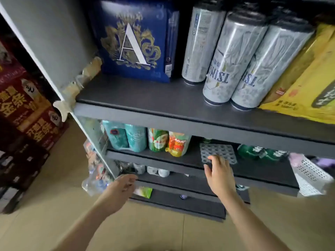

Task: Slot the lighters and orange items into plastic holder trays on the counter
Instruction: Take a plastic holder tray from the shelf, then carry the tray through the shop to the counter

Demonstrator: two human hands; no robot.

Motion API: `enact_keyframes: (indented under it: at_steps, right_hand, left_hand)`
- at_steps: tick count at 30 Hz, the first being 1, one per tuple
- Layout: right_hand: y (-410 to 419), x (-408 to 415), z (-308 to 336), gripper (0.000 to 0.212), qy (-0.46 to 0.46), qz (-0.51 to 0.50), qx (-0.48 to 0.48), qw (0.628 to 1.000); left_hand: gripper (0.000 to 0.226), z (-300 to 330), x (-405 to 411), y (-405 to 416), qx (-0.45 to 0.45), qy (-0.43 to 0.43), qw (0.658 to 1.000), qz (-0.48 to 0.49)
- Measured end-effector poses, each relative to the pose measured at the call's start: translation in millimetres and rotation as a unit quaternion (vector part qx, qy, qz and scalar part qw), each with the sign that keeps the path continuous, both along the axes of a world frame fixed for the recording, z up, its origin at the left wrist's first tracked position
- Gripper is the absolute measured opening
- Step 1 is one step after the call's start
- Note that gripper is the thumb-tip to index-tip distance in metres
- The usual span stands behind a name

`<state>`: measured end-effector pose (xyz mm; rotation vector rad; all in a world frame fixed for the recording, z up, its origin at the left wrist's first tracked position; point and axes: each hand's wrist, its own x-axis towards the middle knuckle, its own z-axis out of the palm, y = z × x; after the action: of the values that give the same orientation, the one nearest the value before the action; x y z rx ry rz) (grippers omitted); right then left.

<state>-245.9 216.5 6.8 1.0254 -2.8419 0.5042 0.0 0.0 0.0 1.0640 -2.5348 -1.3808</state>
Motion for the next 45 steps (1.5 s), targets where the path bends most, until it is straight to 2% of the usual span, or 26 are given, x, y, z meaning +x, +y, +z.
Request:
enact_keyframes:
  at_steps: [3, 4, 8, 11, 14, 17, 20, 24, 27, 31, 33, 36, 41, 45]
  right_hand:
    - [3, -22, -5, 0.040, -0.006, -0.032, 0.107, 0.994]
    - [6, -26, -7, 0.046, -0.035, -0.038, 0.140, 0.989]
    - [16, -35, -16, 0.063, -0.096, -0.020, 0.172, 0.980]
    - [21, -28, -15, 0.060, -0.068, -0.005, 0.218, 0.974]
    - [24, -12, -15, 0.040, 0.002, 0.008, 0.244, 0.970]
    - [24, 8, -4, 0.034, 0.108, 0.093, 0.213, 0.966]
    - [23, 38, -3, 0.030, 0.206, 0.232, 0.148, 0.939]
    - [11, 77, -11, 0.033, 0.190, 0.344, 0.159, 0.906]
    - [-10, 97, -20, 0.040, 0.119, 0.368, 0.224, 0.895]
    - [-72, 132, -27, 0.022, -0.002, 0.415, 0.290, 0.863]
    - [-113, 159, -26, 0.022, -0.070, 0.438, 0.271, 0.854]
    - [-180, 211, -15, 0.013, -0.127, 0.478, 0.231, 0.838]
    - [-274, 304, -7, 0.009, -0.124, 0.553, 0.225, 0.792]
    - [-339, 373, -17, 0.011, -0.079, 0.600, 0.280, 0.745]
  left_hand:
    - [0.021, 4, -14, 0, -0.010, -0.011, 1.000, -0.006]
    - [0.021, 5, -17, 0, -0.012, -0.018, 1.000, -0.014]
    - [0.023, 13, -24, 6, -0.006, -0.020, 1.000, -0.018]
    - [0.021, 14, -21, 9, -0.005, -0.029, 0.999, -0.014]
    - [0.017, 11, -12, 14, -0.003, -0.044, 0.999, -0.002]
    - [0.014, 10, 4, 21, 0.019, -0.062, 0.998, 0.016]
    - [0.019, 4, 31, 29, 0.047, -0.094, 0.994, 0.037]
    - [0.021, -13, 85, 35, 0.072, -0.133, 0.983, 0.101]
    - [0.019, -25, 131, 39, 0.091, -0.138, 0.971, 0.174]
    - [0.020, -37, 197, 48, 0.120, -0.165, 0.936, 0.287]
    - [0.020, -43, 235, 56, 0.133, -0.170, 0.914, 0.344]
    - [0.021, -51, 287, 66, 0.141, -0.174, 0.874, 0.430]
    - [0.016, -60, 357, 64, 0.167, -0.139, 0.785, 0.581]
    - [0.017, -66, 420, 37, 0.182, -0.124, 0.752, 0.621]
